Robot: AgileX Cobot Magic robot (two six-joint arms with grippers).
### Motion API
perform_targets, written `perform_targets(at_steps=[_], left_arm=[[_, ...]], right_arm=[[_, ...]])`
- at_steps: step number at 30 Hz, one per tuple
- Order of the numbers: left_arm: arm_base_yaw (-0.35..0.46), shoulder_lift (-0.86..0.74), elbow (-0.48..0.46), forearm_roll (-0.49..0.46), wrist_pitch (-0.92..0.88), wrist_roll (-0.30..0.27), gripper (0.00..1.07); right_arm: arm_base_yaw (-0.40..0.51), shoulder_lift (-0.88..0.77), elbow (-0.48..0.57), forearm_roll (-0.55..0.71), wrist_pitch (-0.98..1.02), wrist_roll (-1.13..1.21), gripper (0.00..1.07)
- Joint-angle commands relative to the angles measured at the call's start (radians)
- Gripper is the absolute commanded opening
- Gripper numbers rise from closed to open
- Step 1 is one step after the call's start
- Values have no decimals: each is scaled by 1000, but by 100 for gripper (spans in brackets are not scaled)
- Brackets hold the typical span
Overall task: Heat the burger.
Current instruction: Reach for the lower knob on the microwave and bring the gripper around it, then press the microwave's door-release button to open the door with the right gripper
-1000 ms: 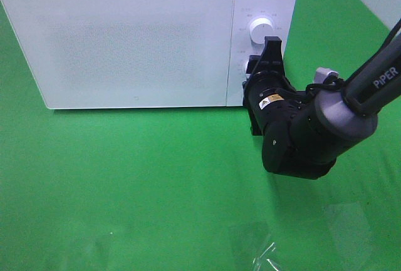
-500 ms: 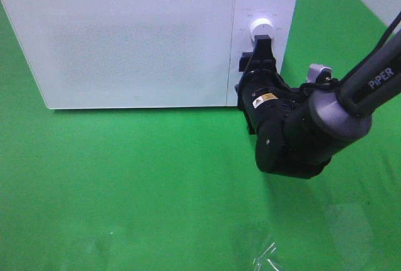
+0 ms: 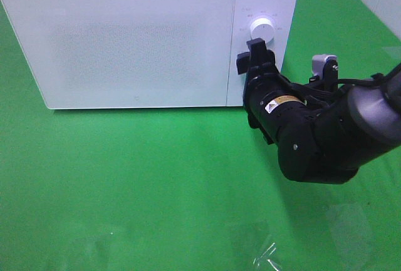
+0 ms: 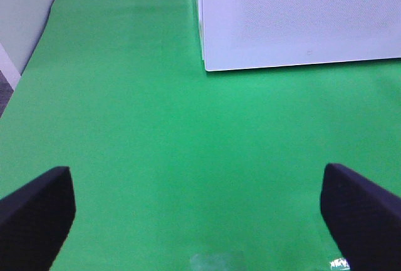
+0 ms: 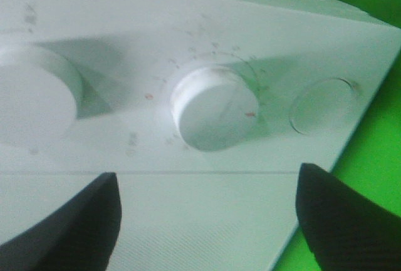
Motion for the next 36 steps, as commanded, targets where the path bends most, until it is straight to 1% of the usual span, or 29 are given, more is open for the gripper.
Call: perform_targets(at_steps=[1,3,4,5,6,7,8,9,11,14,15,16,17,18,19,20,22,23,24,25,26,29,30,31,32,33,36], left_arm=[[3,-20,4,-1,-12,-5,100],[3,-20,4,-1,-12,-5,100],[3,-20,4,-1,-12,-5,100],[3,-20,4,-1,-12,-5,100],[3,-20,4,-1,-12,-5,100],[3,-20,4,-1,-12,-5,100],[3,-20,4,-1,-12,-5,100],[3,-20,4,-1,-12,-5,100],[3,-20,4,-1,-12,-5,100],[3,-20,4,-1,-12,-5,100],[3,-20,4,-1,-12,-5,100],[3,-20,4,-1,-12,-5,100],[3,-20,4,-1,-12,-5,100],[3,-20,4,-1,-12,-5,100],[3,-20,4,-1,-12,-5,100],[3,-20,4,-1,-12,-5,100],[3,-20,4,-1,-12,-5,100],[3,-20,4,-1,-12,-5,100],[3,-20,4,-1,-12,-5,100],[3,-20,4,-1,-12,-5,100],[3,-20,4,-1,-12,-5,100],[3,-20,4,-1,-12,-5,100],[3,-20,4,-1,-12,-5,100],[3,-20,4,-1,-12,-5,100],[3,-20,4,-1,-12,-5,100],[3,-20,4,-1,-12,-5,100],[3,-20,4,-1,-12,-5,100]], right_arm=[[-4,-53,31,-47,72,-78,73],[-4,-73,44,-57,101,-110,73],[-4,-113,61,-67,157,-185,73],[-4,-113,61,-67,157,-185,73],[-6,-152,72,-83,220,-280,73],[-6,-152,72,-83,220,-280,73],[-7,-194,76,-100,278,-354,73],[-7,-194,76,-100,278,-354,73],[-43,-288,76,-149,418,-550,73],[-56,-311,76,-156,453,-601,73],[-78,-362,76,-158,529,-706,73],[-78,-362,76,-158,529,-706,73],[-101,-410,76,-158,598,-806,74],[-101,-410,76,-158,598,-806,74],[-124,-454,76,-158,669,-902,75],[-124,-454,76,-158,669,-902,75],[-170,-540,76,-160,825,-1094,77],[-170,-540,76,-160,825,-1094,77],[-191,-578,76,-161,902,-1170,76],[-191,-578,76,-161,902,-1170,76],[-212,-618,76,-162,984,-1233,76],[-223,-636,76,-167,1025,-1258,76],[-238,-671,76,-196,1099,-1281,76],[-241,-708,76,-253,1175,-1285,76],[-241,-708,76,-253,1175,-1285,76],[-240,-747,76,-314,1245,-1281,76],[-240,-766,76,-342,1284,-1274,76]])
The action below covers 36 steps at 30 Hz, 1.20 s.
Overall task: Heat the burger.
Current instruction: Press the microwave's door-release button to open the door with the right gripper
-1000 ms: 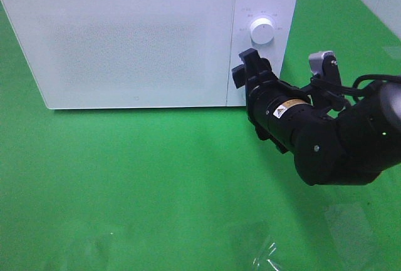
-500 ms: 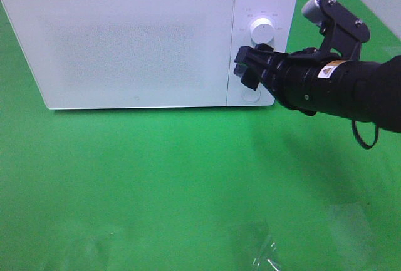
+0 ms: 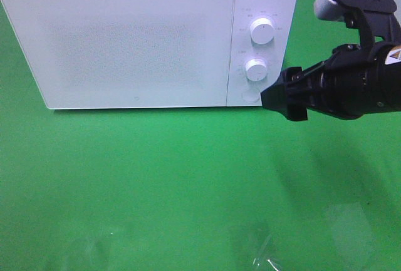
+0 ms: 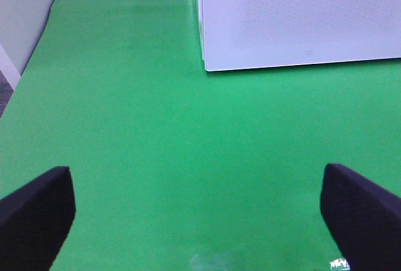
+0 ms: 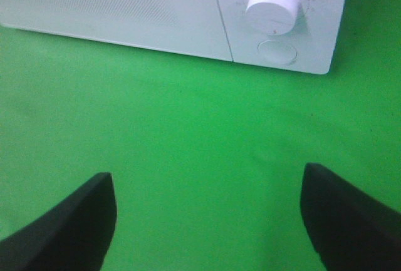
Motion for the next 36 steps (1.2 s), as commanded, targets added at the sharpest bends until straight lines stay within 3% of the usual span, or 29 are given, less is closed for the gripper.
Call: perform_targets(at_steps=[1,4,15,25,33,36], left_arm=[[3,-20,4,-1,-12,-5,100],[3,-20,4,-1,-12,-5,100],[3,-20,4,-1,-12,-5,100],[3,-20,4,-1,-12,-5,100],[3,-20,4,-1,-12,-5,100],[3,-20,4,-1,-12,-5,100]], right_arm=[[-7,-67,0,-99,144,3,76],[-7,-129,0,-179,280,34,76],[-7,-319,0,-211,536,34,77],[-8,-688,13,-288,707,45,77],[-171,-986,67,-313,805,104,79],[-183,-1009,73,-313,804,116,79]])
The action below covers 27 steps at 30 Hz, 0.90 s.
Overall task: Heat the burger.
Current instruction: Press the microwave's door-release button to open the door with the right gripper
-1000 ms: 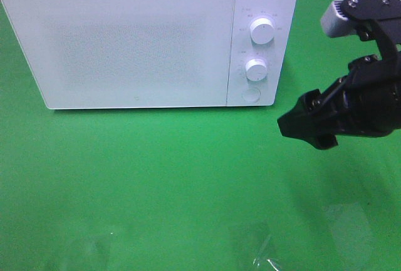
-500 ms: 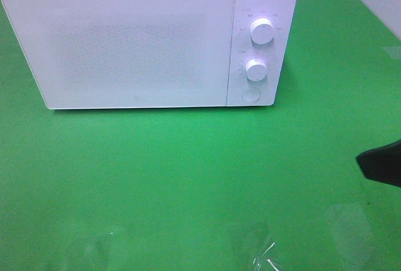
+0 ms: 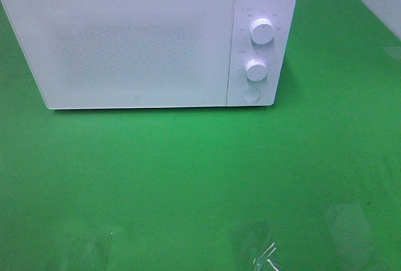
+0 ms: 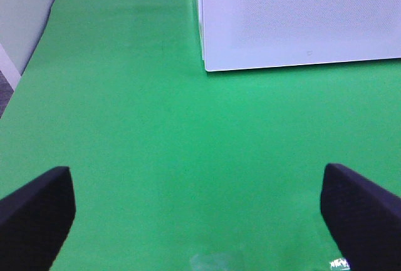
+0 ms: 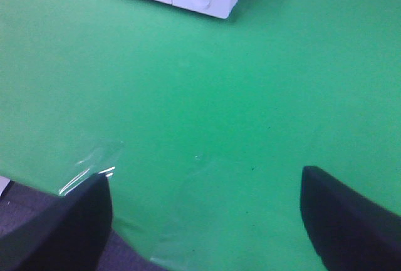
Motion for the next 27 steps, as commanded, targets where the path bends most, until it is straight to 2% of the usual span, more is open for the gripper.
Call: perform_targets(at_steps=[1,2,4,12,27], left_arm=[[3,-20,4,-1,-12,-5,100],[3,-20,4,-1,-12,-5,100],[3,-20,4,-1,-12,-5,100],[3,-20,4,-1,-12,-5,100],[3,-20,4,-2,-12,-5,100]], right_arm=[[-62,-117,26,4,7,41,79],[-62,-117,26,4,7,41,79],[-118,-210,33,5,10,55,78],[-183,-331,53,-5,51,56,76],[-185,-330,58,-7,58,66,76]])
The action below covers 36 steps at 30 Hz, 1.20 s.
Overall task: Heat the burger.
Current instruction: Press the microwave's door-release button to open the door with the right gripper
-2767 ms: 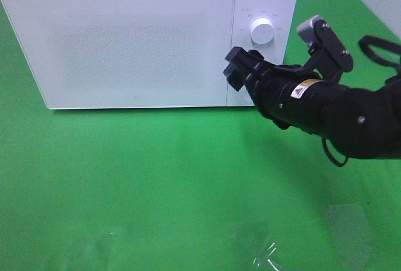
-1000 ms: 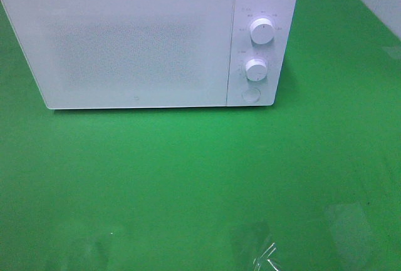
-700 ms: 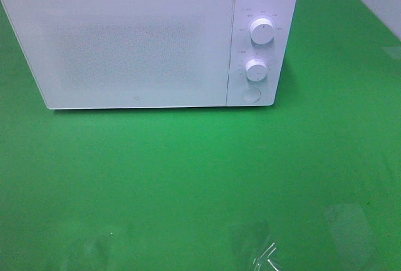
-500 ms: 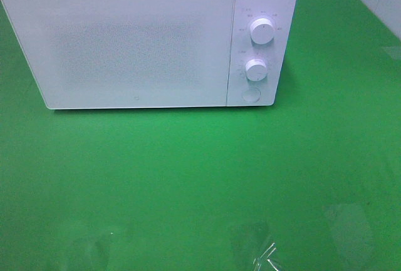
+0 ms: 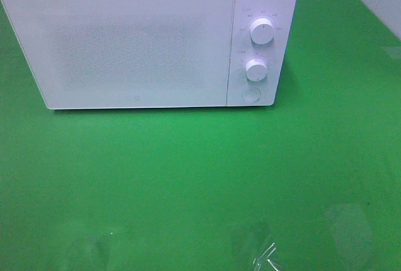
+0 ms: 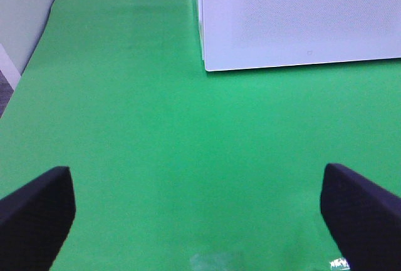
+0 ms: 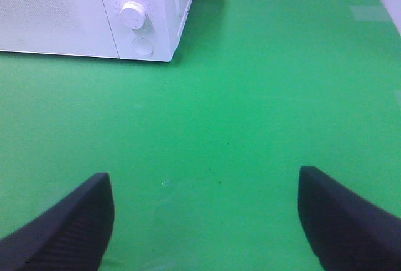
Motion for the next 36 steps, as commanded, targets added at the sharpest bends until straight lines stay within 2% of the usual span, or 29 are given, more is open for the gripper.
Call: perform_targets(at_steps=[1,8,16,27,32,36], left_arm=[[3,-20,4,-2,-12,-5,100],[3,-20,4,-2,-12,-5,100],[3,-20,4,-2,-12,-5,100],[3,-20,4,-2,-12,-5,100],[3,-20,4,-2,-12,-5,100],[3,-20,4,-2,-12,-5,100]], right_arm=[[-5,-23,0,-8,0,13,76],[-5,5,-38,-9,-18,11,76],[-5,119,-52,-9,-179,9,76],[-5,393,-52,-8,-411,-24,76],[-5,451,-52,-8,-443,-24,76],[-5,569,-40,-6,-519,-24,76]])
